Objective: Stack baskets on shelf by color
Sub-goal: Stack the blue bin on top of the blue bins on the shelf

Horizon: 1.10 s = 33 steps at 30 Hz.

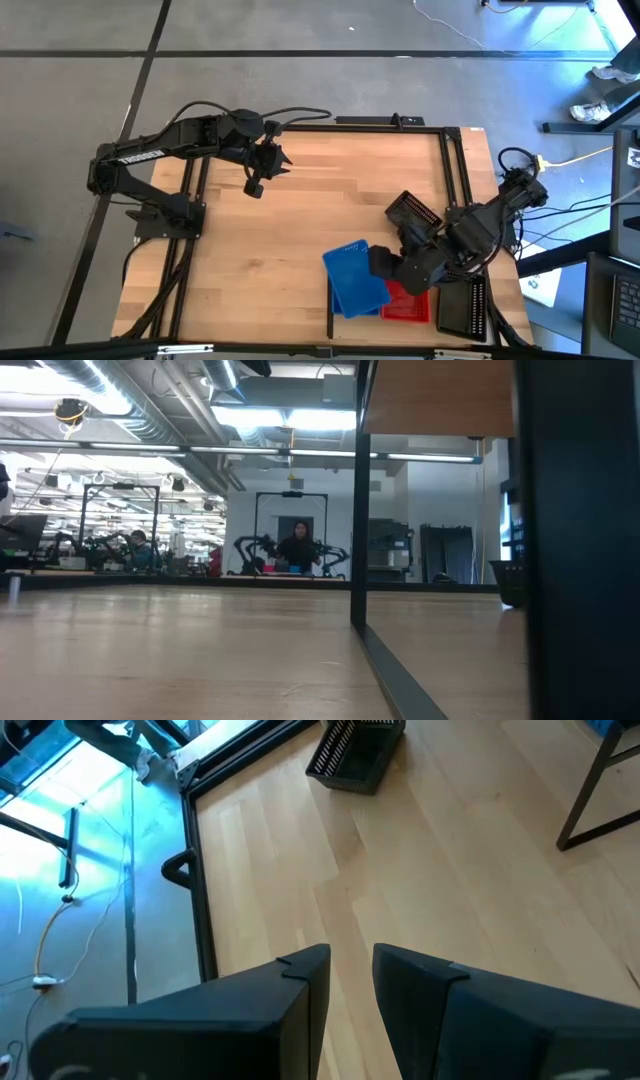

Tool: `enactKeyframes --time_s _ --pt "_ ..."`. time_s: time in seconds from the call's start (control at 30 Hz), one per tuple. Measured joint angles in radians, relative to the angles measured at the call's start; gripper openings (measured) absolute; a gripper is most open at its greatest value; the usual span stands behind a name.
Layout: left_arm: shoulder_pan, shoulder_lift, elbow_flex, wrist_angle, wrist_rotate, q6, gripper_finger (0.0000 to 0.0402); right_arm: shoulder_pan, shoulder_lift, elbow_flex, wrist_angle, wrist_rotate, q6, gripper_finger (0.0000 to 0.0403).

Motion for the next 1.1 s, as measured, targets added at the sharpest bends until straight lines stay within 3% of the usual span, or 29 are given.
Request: enactKeyframes --time_s 0.37,0.63,0.8,0.9,1.1 --pt "0.000 0.000 0.000 0.000 0.000 0.000 0.0072 0.000 0.001 -0.012 0.092 -0.010 -0.025 0.0074" --pt "0.000 0.000 0.000 0.000 0.000 -0.001 0.0072 -0.019 0.001 -0.012 0.154 0.324 -0.282 0.0075" --pt "0.000 0.000 0.000 0.000 0.004 -0.017 0.0072 -0.061 0.001 -0.012 0.287 0.374 -0.509 0.0075" --pt "0.000 0.000 0.000 0.000 0.094 -0.061 0.0072 -0.091 0.002 -0.012 0.359 0.347 -0.635 0.0074" --pt "-0.014 0.020 0.000 0.002 0.445 -0.139 0.0072 -0.121 0.005 -0.012 0.364 0.289 -0.686 0.0075"
